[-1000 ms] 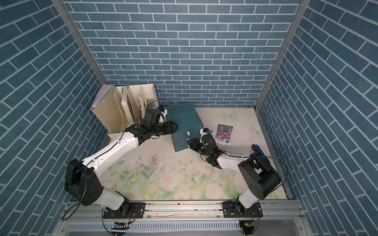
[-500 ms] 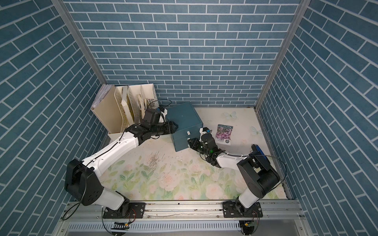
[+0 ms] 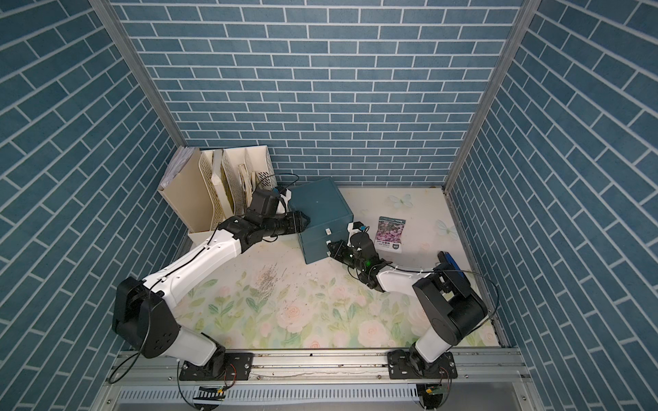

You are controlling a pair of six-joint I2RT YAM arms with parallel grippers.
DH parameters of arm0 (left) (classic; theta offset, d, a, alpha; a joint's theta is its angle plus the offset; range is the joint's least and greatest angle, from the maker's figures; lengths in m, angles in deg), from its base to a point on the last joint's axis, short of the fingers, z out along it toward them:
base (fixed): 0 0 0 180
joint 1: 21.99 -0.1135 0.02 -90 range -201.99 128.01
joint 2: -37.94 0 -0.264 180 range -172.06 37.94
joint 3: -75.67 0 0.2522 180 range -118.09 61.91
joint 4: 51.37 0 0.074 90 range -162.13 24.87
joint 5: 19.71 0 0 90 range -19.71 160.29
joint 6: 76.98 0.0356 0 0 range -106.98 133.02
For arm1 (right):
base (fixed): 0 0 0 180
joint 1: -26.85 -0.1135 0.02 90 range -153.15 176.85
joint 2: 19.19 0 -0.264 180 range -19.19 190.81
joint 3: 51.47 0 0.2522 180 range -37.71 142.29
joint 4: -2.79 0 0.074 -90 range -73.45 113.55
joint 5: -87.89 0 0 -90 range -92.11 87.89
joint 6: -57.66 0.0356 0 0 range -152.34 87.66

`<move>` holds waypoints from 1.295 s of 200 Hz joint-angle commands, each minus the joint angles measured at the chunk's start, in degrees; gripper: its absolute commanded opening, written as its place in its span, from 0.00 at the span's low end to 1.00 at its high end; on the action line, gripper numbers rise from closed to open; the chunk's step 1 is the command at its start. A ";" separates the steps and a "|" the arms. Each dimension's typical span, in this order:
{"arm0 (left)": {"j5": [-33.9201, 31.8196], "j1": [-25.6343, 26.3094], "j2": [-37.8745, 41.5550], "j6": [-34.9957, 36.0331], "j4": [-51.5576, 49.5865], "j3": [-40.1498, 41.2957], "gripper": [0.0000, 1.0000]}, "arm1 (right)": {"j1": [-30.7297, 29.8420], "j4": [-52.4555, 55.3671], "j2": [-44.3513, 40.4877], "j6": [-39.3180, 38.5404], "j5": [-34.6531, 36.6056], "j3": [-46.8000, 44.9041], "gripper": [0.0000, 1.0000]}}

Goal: Take the seed bags out of the drawer
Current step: Open the drawer in the storage box.

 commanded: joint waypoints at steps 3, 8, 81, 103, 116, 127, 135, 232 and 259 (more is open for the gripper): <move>-0.21 0.01 -1.27 1.77 -5.51 1.02 0.68 | 0.36 1.57 -2.00 -0.59 0.21 1.17 0.00; -0.26 0.01 -1.35 1.78 -5.52 0.99 0.68 | 0.26 1.90 -2.28 -0.66 0.13 1.08 0.00; -0.43 0.00 -1.28 1.33 -5.07 0.92 0.68 | -0.91 9.28 -7.03 -0.53 -0.84 -0.95 0.00; -0.52 -0.03 -1.21 1.36 -5.15 0.91 0.68 | -1.69 10.68 -8.51 -0.52 -1.06 -1.92 0.00; -0.60 0.03 -1.20 1.35 -5.33 0.97 0.68 | -2.26 11.60 -9.30 -0.53 -1.28 -2.38 0.00; -0.69 0.01 -1.04 1.30 -5.45 1.02 0.67 | -2.78 12.19 -10.10 -0.54 -1.12 -3.08 0.00; -0.78 -0.05 -1.02 1.35 -5.47 0.98 0.68 | -3.14 12.66 -10.78 -0.48 -1.02 -3.56 0.00; -1.14 0.06 -0.19 1.52 -5.81 1.47 0.68 | -6.23 20.32 -21.41 -0.14 -0.79 -10.34 0.00; -1.14 0.00 -0.01 1.57 -5.86 1.62 0.68 | -6.93 22.37 -24.13 0.08 -0.84 -12.12 0.00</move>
